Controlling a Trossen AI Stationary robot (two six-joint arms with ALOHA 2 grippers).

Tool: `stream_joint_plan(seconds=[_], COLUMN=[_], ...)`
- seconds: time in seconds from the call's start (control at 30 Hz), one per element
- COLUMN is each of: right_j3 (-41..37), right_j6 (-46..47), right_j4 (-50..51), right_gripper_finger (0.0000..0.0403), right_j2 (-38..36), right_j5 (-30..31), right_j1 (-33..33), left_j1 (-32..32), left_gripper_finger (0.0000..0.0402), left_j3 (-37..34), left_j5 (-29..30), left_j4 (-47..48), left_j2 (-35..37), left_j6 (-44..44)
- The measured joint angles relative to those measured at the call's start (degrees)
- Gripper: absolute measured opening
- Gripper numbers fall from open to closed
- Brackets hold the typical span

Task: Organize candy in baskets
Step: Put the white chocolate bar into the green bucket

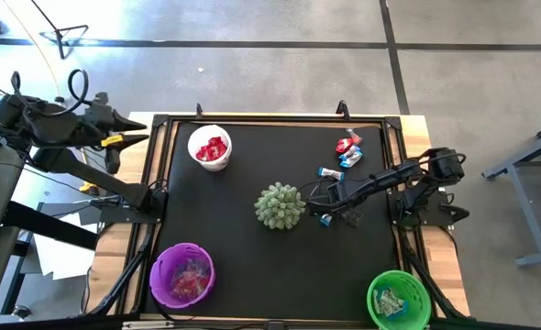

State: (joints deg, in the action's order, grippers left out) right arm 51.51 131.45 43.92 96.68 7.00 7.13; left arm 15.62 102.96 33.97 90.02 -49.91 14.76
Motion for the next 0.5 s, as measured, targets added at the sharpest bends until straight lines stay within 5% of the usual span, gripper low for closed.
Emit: stream_joint_plan(seconds=[0.27, 0.5], right_j3=[-0.1, -0.2], right_j6=[-4.4, -10.0], right_j4=[0.1, 0.2], right_gripper_finger=[0.0045, 0.0041], right_j2=[-0.4, -3.6], right_j5=[-1.2, -2.5], right_j1=[0.0, 0.1], left_j1=[0.0, 0.0], left_gripper_finger=[0.0101, 0.0101], left_j3=[0.0, 0.0], left_j5=[1.4, 1.4], left_j4=[0.0, -0.7], left_j2=[0.4, 0.2], left_j6=[-1.7, -1.5])
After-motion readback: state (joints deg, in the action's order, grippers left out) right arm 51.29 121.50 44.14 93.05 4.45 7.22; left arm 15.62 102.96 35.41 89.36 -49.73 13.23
